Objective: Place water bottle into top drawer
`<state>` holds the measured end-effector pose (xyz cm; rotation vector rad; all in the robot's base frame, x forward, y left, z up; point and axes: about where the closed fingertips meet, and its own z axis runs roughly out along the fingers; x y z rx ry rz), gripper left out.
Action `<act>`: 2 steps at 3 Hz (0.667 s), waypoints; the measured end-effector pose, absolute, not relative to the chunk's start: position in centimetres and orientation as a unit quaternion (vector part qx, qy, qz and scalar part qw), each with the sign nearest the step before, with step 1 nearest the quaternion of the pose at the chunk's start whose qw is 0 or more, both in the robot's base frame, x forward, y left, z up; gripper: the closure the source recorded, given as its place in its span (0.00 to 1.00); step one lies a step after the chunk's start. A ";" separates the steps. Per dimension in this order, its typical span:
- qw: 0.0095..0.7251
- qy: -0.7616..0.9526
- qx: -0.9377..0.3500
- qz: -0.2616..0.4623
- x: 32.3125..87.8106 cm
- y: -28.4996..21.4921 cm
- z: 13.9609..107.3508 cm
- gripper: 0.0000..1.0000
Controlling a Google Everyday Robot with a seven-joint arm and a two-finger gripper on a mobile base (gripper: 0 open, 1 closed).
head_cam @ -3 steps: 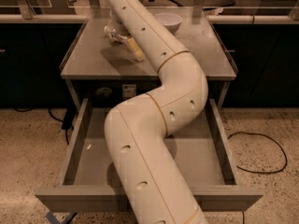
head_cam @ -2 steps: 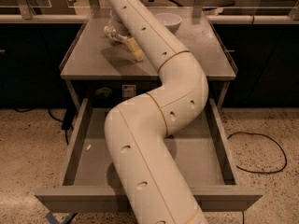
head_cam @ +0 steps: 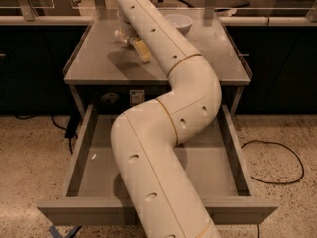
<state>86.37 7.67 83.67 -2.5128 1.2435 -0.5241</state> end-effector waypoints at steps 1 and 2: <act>0.144 0.431 -0.872 -0.182 86.4 7.7 83.7 0.65; 0.144 0.431 -0.872 -0.182 86.4 7.7 83.7 0.81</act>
Offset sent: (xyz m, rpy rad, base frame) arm 0.0000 0.0000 0.0000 0.0000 0.0000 0.0000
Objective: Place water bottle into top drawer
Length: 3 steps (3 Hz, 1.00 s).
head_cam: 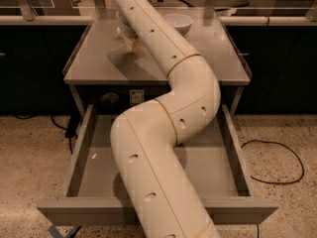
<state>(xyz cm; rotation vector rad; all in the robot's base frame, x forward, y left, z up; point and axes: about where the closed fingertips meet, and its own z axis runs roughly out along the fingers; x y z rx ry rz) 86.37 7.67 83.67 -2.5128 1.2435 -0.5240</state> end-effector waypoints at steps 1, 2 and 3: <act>0.144 0.431 -0.872 -0.182 86.4 7.7 83.7 0.62; 0.144 0.431 -0.872 -0.182 86.4 7.7 83.7 0.39; 0.144 0.431 -0.872 -0.182 86.4 7.7 83.7 0.16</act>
Offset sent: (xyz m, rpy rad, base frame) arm 0.0000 0.0000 0.0000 0.0000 0.0000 0.0000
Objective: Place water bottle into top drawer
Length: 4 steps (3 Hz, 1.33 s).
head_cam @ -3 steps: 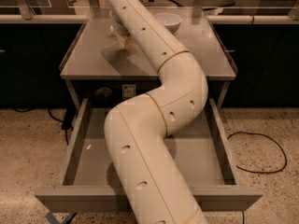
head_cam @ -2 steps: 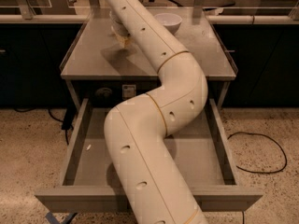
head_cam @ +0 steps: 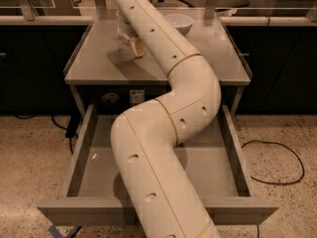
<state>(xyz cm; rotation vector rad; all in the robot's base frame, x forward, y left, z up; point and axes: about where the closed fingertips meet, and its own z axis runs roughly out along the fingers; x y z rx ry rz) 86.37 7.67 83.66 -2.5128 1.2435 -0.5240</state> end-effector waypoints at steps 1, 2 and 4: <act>0.144 0.431 -0.872 -0.182 86.2 7.7 84.1 0.00; 0.145 0.431 -0.871 -0.183 86.3 7.6 84.1 0.00; 0.138 0.424 -0.862 -0.243 88.6 6.9 85.2 0.00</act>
Offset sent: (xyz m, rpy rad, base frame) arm -0.0040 -0.0049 0.0086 0.0051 -0.0222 0.0000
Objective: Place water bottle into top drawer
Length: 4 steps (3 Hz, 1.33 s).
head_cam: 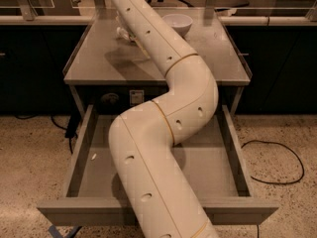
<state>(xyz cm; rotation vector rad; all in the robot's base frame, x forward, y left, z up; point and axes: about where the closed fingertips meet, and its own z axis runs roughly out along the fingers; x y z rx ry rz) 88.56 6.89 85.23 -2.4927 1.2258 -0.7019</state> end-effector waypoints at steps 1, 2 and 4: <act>0.124 0.410 -0.845 -0.321 91.6 5.8 86.4 0.00; 0.117 0.387 -0.815 -0.415 95.9 4.9 86.8 0.00; 0.080 0.429 -0.779 -0.451 97.2 3.6 85.5 0.00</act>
Offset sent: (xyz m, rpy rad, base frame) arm 0.1254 -0.0265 0.0312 -0.3017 -0.5499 -0.0537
